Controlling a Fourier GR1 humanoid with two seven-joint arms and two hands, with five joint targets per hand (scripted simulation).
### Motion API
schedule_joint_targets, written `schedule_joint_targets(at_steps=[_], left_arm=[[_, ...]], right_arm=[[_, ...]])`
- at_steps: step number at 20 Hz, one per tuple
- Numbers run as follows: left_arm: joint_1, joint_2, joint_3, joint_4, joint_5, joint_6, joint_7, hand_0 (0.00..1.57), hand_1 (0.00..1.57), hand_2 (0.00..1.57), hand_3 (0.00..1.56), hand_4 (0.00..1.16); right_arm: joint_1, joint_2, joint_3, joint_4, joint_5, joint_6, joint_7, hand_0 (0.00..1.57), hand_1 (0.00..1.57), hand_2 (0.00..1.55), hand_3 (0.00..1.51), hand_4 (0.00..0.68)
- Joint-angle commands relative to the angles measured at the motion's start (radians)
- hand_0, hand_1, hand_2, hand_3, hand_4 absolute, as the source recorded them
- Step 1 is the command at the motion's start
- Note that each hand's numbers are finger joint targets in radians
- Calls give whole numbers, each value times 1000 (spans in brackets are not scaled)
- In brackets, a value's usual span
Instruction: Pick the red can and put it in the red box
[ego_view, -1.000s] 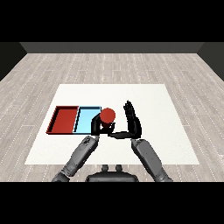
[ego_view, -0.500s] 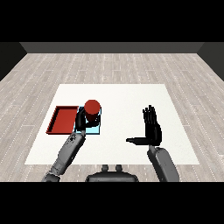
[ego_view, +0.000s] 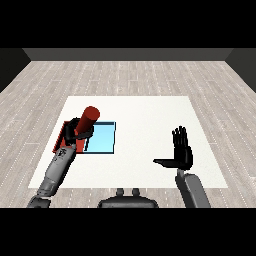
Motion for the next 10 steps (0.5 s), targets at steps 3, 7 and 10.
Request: schedule_joint_targets(at_steps=[3,7,10], left_arm=[[-37,124,57,303,-33,-81,56,1571,1571,1562,1505,1081],[-99,130,42,545,-108,-56,78,1571,1571,1550,1466,1049],[-181,156,41,724,-126,-108,155,1509,1509,1426,1363,972]], right_arm=[[11,25,2,59,15,-5,-18,0,0,0,0,0],[-50,5,-44,124,5,22,-32,0,0,0,0,0],[-43,16,-53,147,-30,63,-65,0,0,0,0,0]])
